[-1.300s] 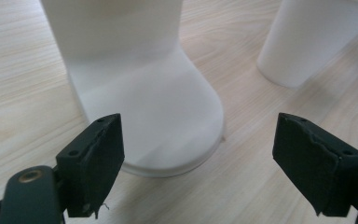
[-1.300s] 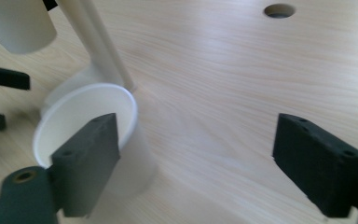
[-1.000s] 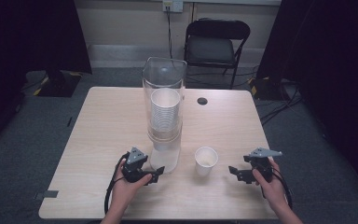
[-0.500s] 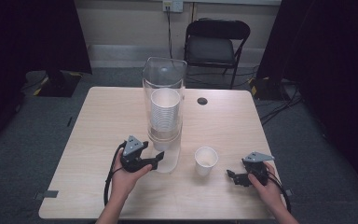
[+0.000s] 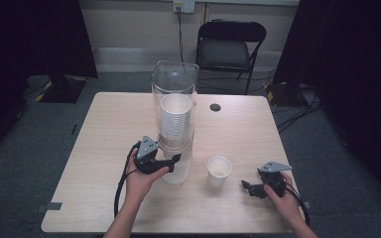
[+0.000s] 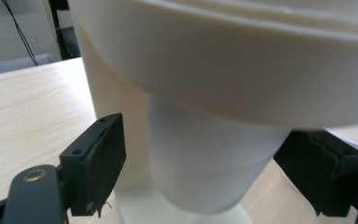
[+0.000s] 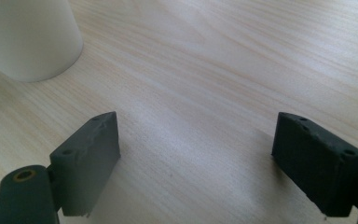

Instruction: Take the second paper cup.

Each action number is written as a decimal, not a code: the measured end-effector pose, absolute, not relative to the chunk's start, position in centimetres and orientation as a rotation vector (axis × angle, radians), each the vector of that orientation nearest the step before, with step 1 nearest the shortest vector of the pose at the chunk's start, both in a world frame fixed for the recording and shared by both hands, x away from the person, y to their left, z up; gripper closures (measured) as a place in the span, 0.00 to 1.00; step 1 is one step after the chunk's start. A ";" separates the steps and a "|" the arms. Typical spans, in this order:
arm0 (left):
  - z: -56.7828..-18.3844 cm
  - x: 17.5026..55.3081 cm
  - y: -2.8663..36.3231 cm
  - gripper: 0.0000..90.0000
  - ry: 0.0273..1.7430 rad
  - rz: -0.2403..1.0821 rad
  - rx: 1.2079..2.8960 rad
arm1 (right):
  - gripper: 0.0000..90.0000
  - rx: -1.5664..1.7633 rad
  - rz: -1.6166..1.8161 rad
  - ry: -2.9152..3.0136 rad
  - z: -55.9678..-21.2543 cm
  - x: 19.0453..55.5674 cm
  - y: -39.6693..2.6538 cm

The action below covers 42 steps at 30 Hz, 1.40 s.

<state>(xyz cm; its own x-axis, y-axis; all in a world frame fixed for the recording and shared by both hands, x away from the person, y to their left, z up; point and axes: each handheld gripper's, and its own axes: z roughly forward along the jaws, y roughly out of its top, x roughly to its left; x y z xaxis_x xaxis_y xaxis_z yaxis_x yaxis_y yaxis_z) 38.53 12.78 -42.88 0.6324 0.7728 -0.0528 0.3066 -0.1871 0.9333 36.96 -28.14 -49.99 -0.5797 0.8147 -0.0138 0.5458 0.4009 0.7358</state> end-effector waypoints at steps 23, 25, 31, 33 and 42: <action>-44.4 38.4 12.2 0.41 0.838 0.549 1.775 | 0.16 1.172 0.995 2.291 -50.0 36.9 -28.1; -44.4 38.4 12.1 0.41 0.831 0.565 1.776 | 0.16 1.172 0.995 2.290 -50.0 36.9 -28.1; -44.5 38.3 12.0 0.41 0.831 0.555 1.768 | 0.16 1.172 0.995 2.291 -50.0 36.9 -28.1; -44.5 38.3 12.0 0.41 0.834 0.568 1.778 | 0.16 1.172 0.996 2.291 -50.0 36.9 -28.1; -44.6 38.1 11.9 0.41 0.822 0.606 1.791 | 0.16 1.172 0.995 2.291 -50.0 36.9 -28.1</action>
